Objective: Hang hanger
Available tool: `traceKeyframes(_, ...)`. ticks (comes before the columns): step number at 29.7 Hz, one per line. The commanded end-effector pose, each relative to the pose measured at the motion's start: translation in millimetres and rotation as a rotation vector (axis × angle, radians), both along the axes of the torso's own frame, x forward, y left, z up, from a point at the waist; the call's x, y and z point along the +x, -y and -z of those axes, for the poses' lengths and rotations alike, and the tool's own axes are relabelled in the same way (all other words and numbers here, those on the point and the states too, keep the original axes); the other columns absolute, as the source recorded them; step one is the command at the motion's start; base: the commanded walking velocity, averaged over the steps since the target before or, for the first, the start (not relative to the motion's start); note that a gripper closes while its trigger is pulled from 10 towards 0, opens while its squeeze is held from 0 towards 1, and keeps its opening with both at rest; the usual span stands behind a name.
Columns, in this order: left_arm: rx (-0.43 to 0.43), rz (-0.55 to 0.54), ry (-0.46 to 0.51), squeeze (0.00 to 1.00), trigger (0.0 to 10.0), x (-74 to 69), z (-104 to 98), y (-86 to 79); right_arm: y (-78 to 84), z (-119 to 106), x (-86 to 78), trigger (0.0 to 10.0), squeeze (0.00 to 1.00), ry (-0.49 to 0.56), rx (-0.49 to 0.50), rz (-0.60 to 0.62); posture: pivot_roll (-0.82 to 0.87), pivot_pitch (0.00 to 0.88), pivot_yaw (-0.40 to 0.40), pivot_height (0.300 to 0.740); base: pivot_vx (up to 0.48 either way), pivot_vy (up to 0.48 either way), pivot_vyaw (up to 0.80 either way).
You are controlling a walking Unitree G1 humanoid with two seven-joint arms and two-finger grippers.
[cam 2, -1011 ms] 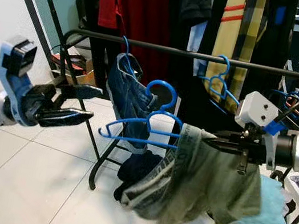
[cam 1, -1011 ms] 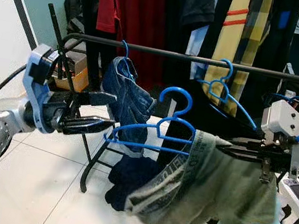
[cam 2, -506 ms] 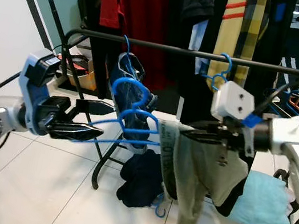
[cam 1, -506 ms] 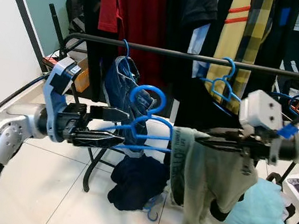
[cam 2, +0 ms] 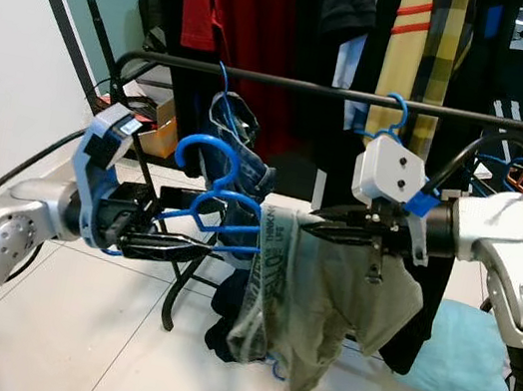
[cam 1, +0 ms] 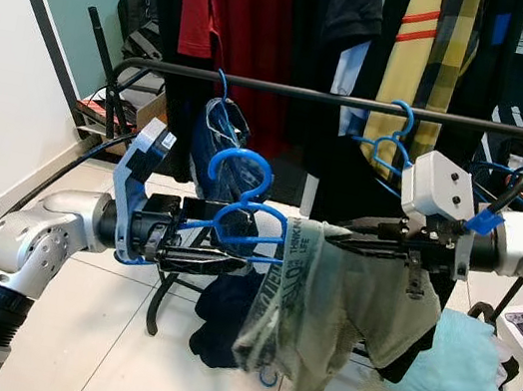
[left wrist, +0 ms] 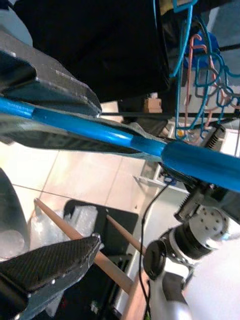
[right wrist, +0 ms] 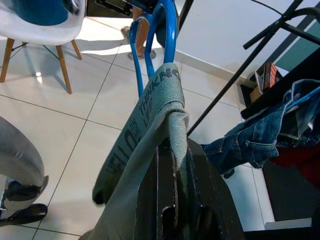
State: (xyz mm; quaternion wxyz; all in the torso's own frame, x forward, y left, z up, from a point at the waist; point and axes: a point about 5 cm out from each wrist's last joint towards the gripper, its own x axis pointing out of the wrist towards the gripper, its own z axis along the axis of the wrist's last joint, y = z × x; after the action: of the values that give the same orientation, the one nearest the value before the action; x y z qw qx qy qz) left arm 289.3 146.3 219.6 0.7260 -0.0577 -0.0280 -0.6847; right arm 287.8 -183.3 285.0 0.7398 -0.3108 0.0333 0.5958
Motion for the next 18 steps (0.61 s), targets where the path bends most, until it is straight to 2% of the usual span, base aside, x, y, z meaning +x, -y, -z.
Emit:
traceKeyframes(1,0.030,-0.011,0.000,0.00,3.1,2.1,1.9,-0.8,-6.8,-4.0,0.4,10.0,0.00,0.015,0.003,-0.028,-0.16,0.000,0.148,0.740,0.000,0.000,0.00)
traceKeyframes(3,0.030,-0.011,0.000,0.00,3.1,2.1,1.9,-0.8,-6.8,-4.0,0.4,10.0,0.00,0.015,0.003,-0.028,-0.16,0.000,0.148,0.740,0.000,0.000,0.00)
traceKeyframes(4,0.036,-0.021,0.004,0.00,0.0,3.2,2.2,-1.1,-6.8,-4.2,0.5,10.0,0.00,0.015,0.004,-0.029,-0.16,0.000,0.148,0.740,0.000,0.000,0.00)
traceKeyframes(18,0.063,-0.119,0.088,0.00,0.0,11.5,-0.5,-2.7,-6.4,-5.8,-0.3,10.0,0.00,0.006,0.026,-0.036,-0.16,0.000,0.143,0.740,0.000,0.000,0.00)
